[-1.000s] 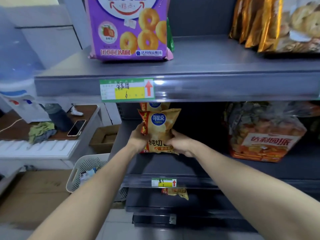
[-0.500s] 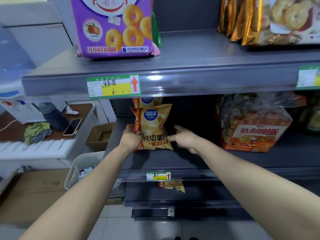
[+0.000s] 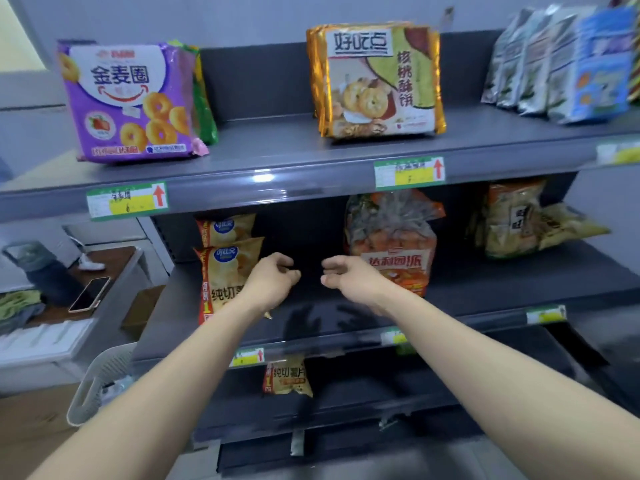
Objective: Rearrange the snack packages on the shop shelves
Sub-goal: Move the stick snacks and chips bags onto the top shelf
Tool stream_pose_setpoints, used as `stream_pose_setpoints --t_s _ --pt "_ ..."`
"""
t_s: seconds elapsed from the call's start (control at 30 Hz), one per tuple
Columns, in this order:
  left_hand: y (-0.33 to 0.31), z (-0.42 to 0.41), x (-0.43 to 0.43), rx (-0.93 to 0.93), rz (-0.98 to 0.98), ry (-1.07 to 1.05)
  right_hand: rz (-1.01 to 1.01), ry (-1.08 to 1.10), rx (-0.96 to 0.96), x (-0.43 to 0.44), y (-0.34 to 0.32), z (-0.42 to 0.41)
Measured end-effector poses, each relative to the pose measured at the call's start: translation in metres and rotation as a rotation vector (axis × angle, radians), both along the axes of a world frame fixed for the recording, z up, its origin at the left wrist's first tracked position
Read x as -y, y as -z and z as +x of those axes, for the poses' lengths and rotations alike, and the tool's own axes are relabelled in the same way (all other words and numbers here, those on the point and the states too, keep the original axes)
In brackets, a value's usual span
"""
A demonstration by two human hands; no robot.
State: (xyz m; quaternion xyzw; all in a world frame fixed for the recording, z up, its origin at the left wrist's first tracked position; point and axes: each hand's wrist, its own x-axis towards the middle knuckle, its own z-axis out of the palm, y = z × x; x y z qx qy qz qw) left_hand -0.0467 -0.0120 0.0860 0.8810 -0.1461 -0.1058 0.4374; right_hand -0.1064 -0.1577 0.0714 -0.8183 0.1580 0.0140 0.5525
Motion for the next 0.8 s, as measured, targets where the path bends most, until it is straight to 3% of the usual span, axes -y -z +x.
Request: stream_pose_setpoints --t_s 0.23,0.8 --pt "-0.020 -0.060 0.075 0.082 -0.040 0.250 -0.076 0.092 0.114 0.061 -0.021 -0.074" --pt "-0.035 -0.157 0.239 0.134 -0.030 0.555 -0.085 0.449 0.138 0.212 -0.026 -0.202"
